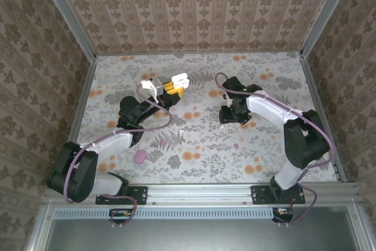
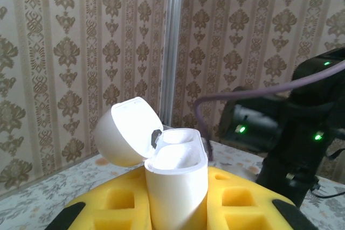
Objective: Insert the wireless bluetooth earbuds into the charging case
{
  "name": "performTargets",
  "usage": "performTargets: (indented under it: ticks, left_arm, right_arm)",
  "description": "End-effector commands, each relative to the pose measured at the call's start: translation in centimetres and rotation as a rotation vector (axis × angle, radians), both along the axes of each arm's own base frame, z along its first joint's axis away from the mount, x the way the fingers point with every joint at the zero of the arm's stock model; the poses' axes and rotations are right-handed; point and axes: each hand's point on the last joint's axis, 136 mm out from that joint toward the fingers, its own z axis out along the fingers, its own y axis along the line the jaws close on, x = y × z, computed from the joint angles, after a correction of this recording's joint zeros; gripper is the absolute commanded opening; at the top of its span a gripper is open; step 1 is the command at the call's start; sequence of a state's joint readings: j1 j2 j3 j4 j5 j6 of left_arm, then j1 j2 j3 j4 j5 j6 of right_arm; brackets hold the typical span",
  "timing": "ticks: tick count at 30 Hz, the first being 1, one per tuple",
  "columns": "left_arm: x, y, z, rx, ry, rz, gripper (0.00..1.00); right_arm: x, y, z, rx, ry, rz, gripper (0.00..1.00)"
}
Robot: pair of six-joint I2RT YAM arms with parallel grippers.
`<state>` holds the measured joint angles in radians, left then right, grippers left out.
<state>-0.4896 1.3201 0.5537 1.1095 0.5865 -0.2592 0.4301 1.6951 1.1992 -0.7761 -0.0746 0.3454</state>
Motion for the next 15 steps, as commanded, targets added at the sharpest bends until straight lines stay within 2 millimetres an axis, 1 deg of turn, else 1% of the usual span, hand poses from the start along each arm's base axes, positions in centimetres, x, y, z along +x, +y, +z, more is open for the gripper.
performTargets:
  ticks: [1,7,15]
  left_arm:
    - [-1.4,0.2,1.8,-0.04,-0.068,-0.037,0.15]
    - [-1.6,0.8,2.3,-0.054,-0.081,-0.015,0.15]
    - [-1.8,1.2,2.8,-0.049,-0.094,0.009,0.16]
  right_arm:
    - [0.2,0.2,-0.6,-0.085,0.034,0.077,0.47]
    - [0.1,1.3,-2.7,-0.114,0.095,0.123,0.45]
    - [0.2,1.4,-4.0,-0.149,0.124,0.152,0.43]
